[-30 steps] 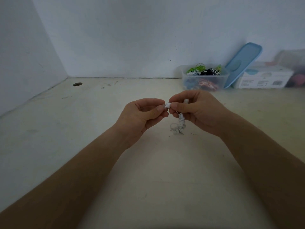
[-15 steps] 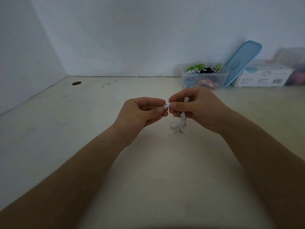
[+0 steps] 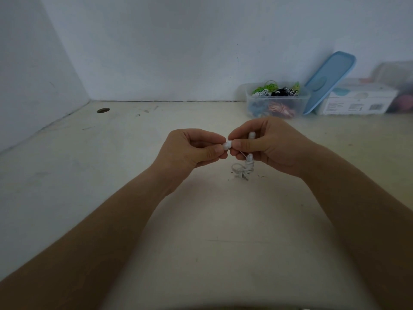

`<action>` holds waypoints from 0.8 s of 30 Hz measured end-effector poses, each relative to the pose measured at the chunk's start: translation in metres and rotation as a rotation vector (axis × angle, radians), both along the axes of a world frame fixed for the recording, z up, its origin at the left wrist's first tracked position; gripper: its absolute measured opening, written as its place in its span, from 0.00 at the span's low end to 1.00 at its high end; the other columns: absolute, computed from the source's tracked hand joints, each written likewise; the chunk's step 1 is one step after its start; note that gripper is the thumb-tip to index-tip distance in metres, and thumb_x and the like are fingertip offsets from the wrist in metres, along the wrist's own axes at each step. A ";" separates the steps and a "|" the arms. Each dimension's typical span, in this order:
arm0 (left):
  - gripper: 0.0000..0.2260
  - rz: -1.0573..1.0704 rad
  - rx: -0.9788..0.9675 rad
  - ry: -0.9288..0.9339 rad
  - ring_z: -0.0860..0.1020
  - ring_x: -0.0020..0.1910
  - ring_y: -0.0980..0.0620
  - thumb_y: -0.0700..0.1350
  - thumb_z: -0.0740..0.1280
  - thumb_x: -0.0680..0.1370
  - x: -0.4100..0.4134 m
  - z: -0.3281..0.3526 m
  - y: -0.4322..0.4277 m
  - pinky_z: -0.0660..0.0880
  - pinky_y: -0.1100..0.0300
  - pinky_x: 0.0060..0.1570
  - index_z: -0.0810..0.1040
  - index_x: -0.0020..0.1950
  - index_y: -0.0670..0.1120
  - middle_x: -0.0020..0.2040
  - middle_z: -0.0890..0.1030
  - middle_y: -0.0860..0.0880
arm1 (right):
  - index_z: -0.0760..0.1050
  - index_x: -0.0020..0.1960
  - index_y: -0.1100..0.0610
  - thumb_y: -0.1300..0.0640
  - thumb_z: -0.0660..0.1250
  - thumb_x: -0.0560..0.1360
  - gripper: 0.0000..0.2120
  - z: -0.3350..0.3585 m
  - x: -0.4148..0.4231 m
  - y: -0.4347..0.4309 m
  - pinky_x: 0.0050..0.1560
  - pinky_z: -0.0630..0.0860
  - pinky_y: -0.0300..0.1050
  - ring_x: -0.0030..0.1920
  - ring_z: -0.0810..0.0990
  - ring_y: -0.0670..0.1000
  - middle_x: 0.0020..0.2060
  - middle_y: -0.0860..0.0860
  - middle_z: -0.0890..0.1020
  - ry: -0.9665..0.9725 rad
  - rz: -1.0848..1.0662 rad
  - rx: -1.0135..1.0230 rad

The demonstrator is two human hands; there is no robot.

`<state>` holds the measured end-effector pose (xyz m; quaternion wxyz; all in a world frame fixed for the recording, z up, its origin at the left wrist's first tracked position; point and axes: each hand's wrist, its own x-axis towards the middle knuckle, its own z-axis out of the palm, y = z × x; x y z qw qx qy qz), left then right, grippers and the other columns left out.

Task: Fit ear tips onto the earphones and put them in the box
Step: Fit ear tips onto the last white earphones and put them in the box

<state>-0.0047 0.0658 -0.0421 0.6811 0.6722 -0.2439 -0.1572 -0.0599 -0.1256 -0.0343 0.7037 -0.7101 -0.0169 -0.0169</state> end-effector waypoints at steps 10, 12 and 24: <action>0.06 0.037 0.016 -0.008 0.86 0.44 0.46 0.36 0.74 0.71 0.001 -0.002 -0.001 0.80 0.61 0.45 0.84 0.46 0.43 0.42 0.86 0.42 | 0.80 0.48 0.67 0.71 0.71 0.71 0.07 -0.004 0.002 0.003 0.37 0.80 0.38 0.34 0.84 0.51 0.37 0.60 0.84 -0.023 -0.059 0.011; 0.06 0.043 0.020 -0.007 0.86 0.44 0.46 0.36 0.74 0.71 0.002 -0.003 -0.001 0.81 0.60 0.46 0.84 0.47 0.42 0.42 0.86 0.41 | 0.81 0.48 0.66 0.69 0.72 0.70 0.07 -0.005 0.003 0.003 0.39 0.81 0.39 0.36 0.84 0.52 0.38 0.61 0.84 -0.028 -0.066 0.002; 0.07 0.011 0.008 0.003 0.86 0.43 0.47 0.35 0.73 0.72 0.004 -0.006 -0.002 0.80 0.62 0.44 0.84 0.49 0.40 0.42 0.86 0.41 | 0.82 0.47 0.66 0.64 0.74 0.64 0.12 -0.005 0.004 0.001 0.40 0.81 0.39 0.37 0.84 0.51 0.38 0.61 0.84 0.016 -0.038 0.038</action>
